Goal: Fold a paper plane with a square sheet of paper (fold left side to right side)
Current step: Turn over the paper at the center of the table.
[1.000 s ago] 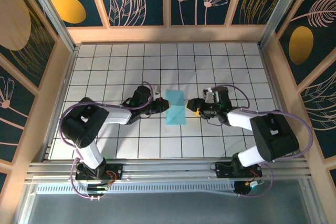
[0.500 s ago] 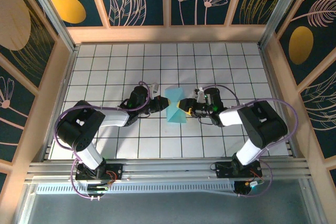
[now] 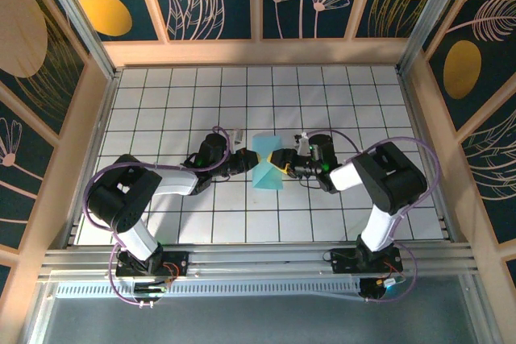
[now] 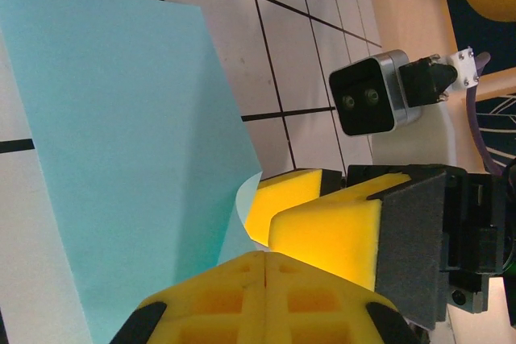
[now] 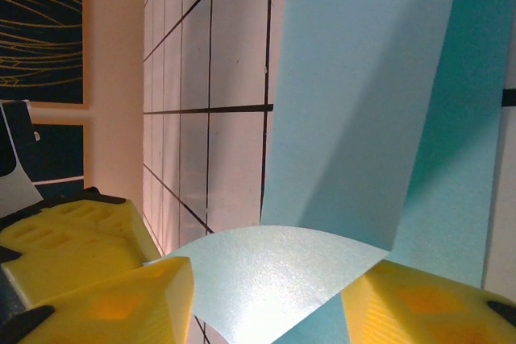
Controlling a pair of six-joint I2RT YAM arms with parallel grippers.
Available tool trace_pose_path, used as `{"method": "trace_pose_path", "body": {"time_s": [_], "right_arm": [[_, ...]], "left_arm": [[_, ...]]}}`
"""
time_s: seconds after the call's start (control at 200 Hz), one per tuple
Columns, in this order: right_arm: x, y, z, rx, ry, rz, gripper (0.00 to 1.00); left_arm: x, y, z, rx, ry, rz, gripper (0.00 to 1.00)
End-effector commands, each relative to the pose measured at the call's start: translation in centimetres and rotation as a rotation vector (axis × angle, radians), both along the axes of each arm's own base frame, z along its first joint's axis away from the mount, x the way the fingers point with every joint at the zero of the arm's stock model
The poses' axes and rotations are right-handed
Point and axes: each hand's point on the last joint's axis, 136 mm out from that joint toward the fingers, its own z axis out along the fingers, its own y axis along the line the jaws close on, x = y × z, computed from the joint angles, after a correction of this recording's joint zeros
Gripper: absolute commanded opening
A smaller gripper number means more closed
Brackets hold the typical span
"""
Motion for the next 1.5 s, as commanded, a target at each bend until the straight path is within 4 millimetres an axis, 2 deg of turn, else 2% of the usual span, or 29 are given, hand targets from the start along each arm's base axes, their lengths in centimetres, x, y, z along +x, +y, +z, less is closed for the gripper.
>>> {"method": "trace_pose_path", "body": {"time_s": [0.0, 0.13, 0.245, 0.36, 0.485, 0.576, 0.646, 0.751, 0.911, 1.021, 1.101, 1.171, 1.356, 1.496], "right_arm": [[0.9, 0.8, 1.1, 0.033, -0.053, -0.004, 0.46], [1.0, 0.6, 0.7, 0.018, -0.048, -0.014, 0.34], [1.0, 0.4, 0.3, -0.001, -0.043, -0.024, 0.18], [1.2, 0.2, 0.2, -0.026, -0.054, -0.033, 0.0], [1.5, -0.2, 0.9, -0.062, -0.087, -0.043, 0.0], [1.8, -0.5, 2.1, -0.077, -0.126, -0.05, 0.0], [2.0, -0.7, 3.4, -0.072, -0.165, -0.053, 0.0], [2.3, -1.2, 6.5, -0.032, -0.237, -0.058, 0.0], [2.1, -2.2, 12.9, 0.067, -0.371, -0.056, 0.0], [1.2, -2.7, 18.1, 0.187, -0.454, -0.015, 0.0], [0.0, -2.4, 21.7, 0.272, -0.51, 0.048, 0.0], [-0.9, -2.0, 23.8, 0.314, -0.536, 0.098, 0.0], [-2.9, -0.6, 26.5, 0.422, -0.543, 0.195, 0.0], [-3.5, 0.3, 26.9, 0.47, -0.531, 0.219, 0.0]], "left_arm": [[0.2, 0.4, 0.3, 0.003, -0.012, 0.021, 0.0], [0.2, 0.8, -0.3, 0.031, -0.003, 0.041, 0.0], [0.4, 1.2, -0.4, 0.051, -0.005, 0.06, 0.0], [0.5, 1.9, 0.3, 0.061, -0.025, 0.093, 0.11], [0.5, 3.2, 1.7, 0.072, -0.061, 0.148, 0.26], [0.4, 4.5, 2.9, 0.089, -0.086, 0.204, 0.45], [0.1, 5.7, 3.8, 0.094, -0.099, 0.247, 0.59], [-0.5, 7.0, 5.9, 0.055, -0.122, 0.3, 0.72], [-2.1, 8.1, 10.4, -0.117, -0.187, 0.337, 0.98], [-3.7, 8.0, 14.7, -0.306, -0.284, 0.287, 0.99], [-4.9, 7.4, 16.8, -0.392, -0.335, 0.218, 0.99], [-5.6, 6.5, 18.2, -0.445, -0.362, 0.15, 0.99], [-6.0, 3.6, 19.8, -0.532, -0.336, -0.014, 0.99], [-5.9, 2.9, 20.7, -0.625, -0.327, -0.047, 0.98]]}}
